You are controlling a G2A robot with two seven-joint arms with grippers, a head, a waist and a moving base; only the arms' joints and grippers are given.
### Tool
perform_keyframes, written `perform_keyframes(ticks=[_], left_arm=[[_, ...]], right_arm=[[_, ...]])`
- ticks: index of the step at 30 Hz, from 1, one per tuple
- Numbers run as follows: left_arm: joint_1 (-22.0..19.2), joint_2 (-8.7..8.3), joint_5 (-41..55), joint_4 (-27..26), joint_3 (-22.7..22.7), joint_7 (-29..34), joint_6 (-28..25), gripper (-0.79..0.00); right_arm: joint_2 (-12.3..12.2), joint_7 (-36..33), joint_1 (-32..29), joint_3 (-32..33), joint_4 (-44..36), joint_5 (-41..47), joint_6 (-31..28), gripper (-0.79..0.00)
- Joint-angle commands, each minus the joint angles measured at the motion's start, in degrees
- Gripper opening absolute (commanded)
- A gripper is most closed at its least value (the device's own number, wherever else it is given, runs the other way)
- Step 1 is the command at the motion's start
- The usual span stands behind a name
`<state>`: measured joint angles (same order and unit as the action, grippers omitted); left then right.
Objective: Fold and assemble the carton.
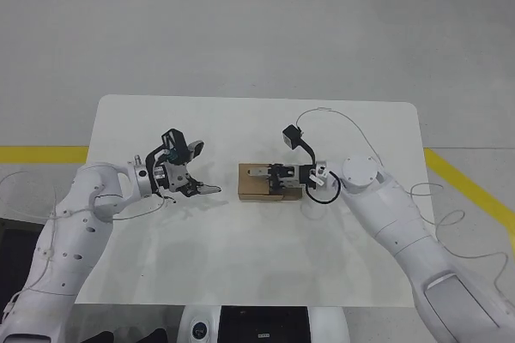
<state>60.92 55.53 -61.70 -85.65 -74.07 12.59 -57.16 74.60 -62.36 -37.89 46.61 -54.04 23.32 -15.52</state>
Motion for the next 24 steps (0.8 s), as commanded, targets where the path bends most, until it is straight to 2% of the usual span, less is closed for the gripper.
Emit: perform_keyframes(ticks=[1,8,14,19,24], left_arm=[[0.46,-0.07,-2.28,-0.60,-0.11,-2.80,-0.84,0.000],[2.04,-0.92,-8.16,-3.06,2.10,-9.46,-0.84,0.000],[1.04,-1.25,-21.88,-4.31,4.83,-18.68,0.33,0.000],[-1.16,-0.67,-30.44,-1.32,8.84,-27.66,4.51,0.000],[-4.10,-0.01,-35.25,1.40,12.51,-32.49,6.66,0.000]], right_arm=[[-0.35,-1.13,-0.23,0.92,-1.10,0.31,0.66,0.000],[-3.00,-5.97,-2.96,6.68,-7.50,-0.45,4.51,0.000],[-5.56,-8.55,-6.33,12.66,-15.27,-3.09,7.24,0.000],[-7.02,-11.90,-8.80,16.72,-20.84,-2.04,8.97,0.000],[-8.13,-15.25,-10.64,19.30,-24.60,-1.85,10.64,0.000]])
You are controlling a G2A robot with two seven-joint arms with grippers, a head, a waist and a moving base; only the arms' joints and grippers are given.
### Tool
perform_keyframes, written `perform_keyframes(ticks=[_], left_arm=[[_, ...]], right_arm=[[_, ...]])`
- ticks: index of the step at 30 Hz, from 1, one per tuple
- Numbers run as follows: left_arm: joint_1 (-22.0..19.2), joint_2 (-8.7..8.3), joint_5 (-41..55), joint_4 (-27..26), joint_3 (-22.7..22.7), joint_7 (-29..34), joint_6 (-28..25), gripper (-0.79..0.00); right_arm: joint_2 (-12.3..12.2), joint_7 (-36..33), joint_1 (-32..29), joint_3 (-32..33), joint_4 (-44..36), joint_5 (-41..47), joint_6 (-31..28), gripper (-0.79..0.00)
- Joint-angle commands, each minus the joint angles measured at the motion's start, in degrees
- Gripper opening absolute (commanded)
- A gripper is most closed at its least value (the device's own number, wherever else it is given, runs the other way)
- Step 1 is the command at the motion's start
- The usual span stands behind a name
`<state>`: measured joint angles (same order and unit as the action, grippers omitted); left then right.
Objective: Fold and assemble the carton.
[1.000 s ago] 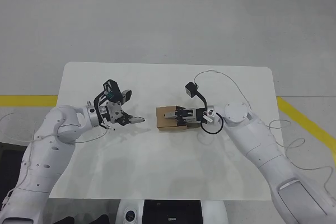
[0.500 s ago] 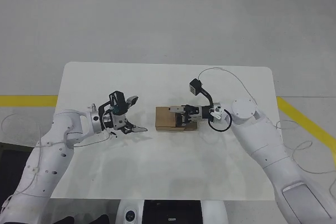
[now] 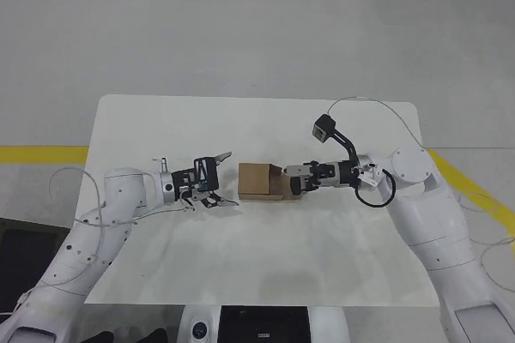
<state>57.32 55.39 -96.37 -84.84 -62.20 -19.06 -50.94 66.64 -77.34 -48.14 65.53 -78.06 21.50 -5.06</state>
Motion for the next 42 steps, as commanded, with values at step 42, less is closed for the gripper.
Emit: perform_keyframes(ticks=[42], left_arm=[[-10.11,3.95,0.38,14.48,11.65,-7.36,-0.03,0.000]], right_arm=[[2.01,6.89,0.86,-9.07,9.51,2.91,-1.49,0.000]])
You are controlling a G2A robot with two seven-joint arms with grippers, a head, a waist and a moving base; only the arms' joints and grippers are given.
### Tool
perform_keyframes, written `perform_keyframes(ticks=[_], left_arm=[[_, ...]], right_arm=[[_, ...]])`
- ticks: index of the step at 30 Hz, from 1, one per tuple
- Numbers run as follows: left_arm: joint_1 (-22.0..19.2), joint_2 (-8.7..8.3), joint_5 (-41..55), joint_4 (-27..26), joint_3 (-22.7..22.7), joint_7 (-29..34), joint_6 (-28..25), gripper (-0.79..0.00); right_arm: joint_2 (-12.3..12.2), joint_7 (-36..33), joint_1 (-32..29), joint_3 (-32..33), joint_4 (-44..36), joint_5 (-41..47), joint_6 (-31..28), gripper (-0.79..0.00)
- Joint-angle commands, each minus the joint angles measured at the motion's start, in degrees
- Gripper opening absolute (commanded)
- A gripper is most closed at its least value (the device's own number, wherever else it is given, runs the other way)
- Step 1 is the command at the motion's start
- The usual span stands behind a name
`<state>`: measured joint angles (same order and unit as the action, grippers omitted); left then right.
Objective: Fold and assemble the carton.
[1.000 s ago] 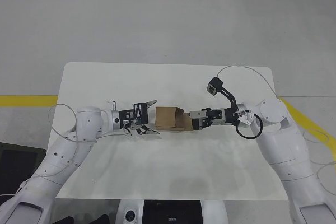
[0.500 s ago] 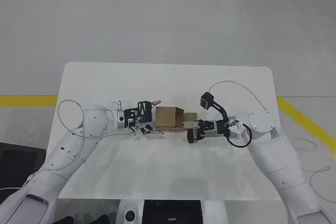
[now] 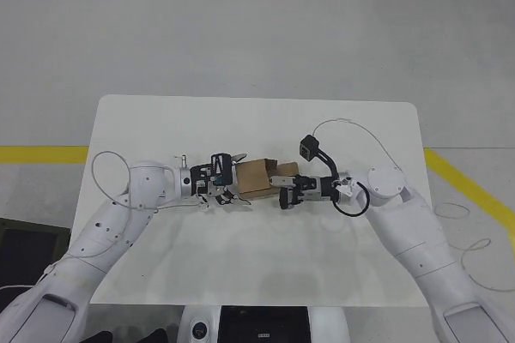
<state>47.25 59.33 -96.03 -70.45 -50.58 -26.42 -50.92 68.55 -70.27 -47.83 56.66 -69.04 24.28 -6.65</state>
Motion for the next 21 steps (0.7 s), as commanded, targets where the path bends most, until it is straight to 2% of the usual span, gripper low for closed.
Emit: perform_keyframes(ticks=[1,10,14,21], left_arm=[[-0.09,0.04,0.14,0.19,0.04,0.03,-0.06,0.000],[0.13,0.57,4.88,1.54,-0.62,3.13,1.22,0.000],[0.49,0.95,10.91,2.40,-1.51,6.52,0.67,0.000],[1.99,0.86,13.97,0.79,-3.05,12.45,2.51,0.000]], right_arm=[[0.15,-0.23,1.11,-0.23,0.88,0.08,-0.01,0.000],[-0.30,2.22,1.64,1.82,2.42,-0.86,-0.42,0.000],[-0.67,2.31,1.62,3.00,2.28,-1.27,-0.44,0.000],[-0.83,2.49,1.52,3.77,2.55,-0.90,-1.14,0.000]])
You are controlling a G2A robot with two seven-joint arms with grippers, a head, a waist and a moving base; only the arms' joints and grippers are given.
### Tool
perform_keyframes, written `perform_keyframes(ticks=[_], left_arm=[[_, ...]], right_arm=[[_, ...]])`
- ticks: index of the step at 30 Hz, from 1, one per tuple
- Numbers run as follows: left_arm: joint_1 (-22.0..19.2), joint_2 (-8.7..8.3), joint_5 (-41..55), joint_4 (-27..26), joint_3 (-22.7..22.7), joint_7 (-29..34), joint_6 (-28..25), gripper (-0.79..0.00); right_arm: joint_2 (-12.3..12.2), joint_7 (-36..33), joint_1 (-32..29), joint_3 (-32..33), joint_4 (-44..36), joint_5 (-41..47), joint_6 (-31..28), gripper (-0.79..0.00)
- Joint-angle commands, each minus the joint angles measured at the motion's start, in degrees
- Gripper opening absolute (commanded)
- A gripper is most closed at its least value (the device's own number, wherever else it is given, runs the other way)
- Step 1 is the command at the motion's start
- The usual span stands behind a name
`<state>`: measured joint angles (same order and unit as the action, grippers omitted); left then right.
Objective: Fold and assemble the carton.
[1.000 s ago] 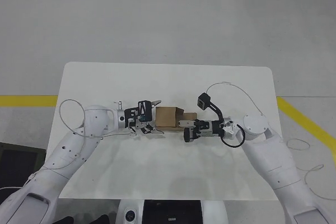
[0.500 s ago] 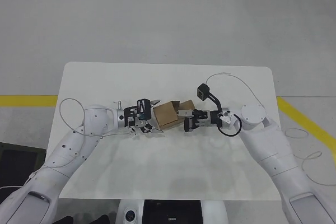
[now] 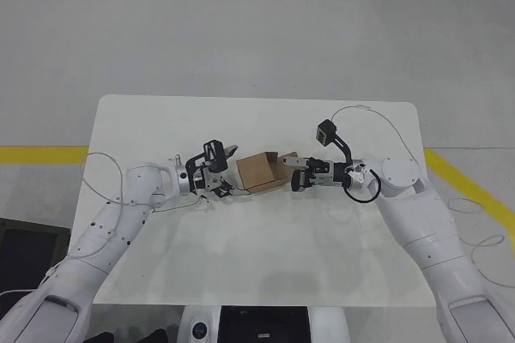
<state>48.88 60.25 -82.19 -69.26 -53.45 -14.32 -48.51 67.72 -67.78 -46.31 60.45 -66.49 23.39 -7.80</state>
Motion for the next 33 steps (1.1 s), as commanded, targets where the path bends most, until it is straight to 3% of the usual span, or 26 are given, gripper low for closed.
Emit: perform_keyframes(ticks=[1,13,20,28,33], left_arm=[[0.69,-0.15,0.29,-0.74,-0.45,0.64,-0.01,0.000],[3.07,-0.47,1.02,-5.76,-1.69,5.09,0.77,0.000],[1.75,0.73,3.24,-4.71,0.53,9.94,2.74,0.000],[-0.07,1.86,5.28,-2.90,1.71,11.51,4.59,0.000],[-1.10,2.16,5.54,-1.92,2.00,11.17,2.56,0.000]], right_arm=[[0.00,-0.01,0.00,-0.01,-0.01,-0.01,0.02,0.000],[-0.33,2.13,-2.16,1.03,-1.04,0.22,0.19,0.000],[0.26,2.51,-2.62,0.44,0.66,3.80,-3.73,0.000],[2.00,1.64,0.86,-3.00,6.40,6.69,-7.09,0.000],[3.35,-2.10,4.03,-6.08,9.92,7.49,-8.74,0.000]])
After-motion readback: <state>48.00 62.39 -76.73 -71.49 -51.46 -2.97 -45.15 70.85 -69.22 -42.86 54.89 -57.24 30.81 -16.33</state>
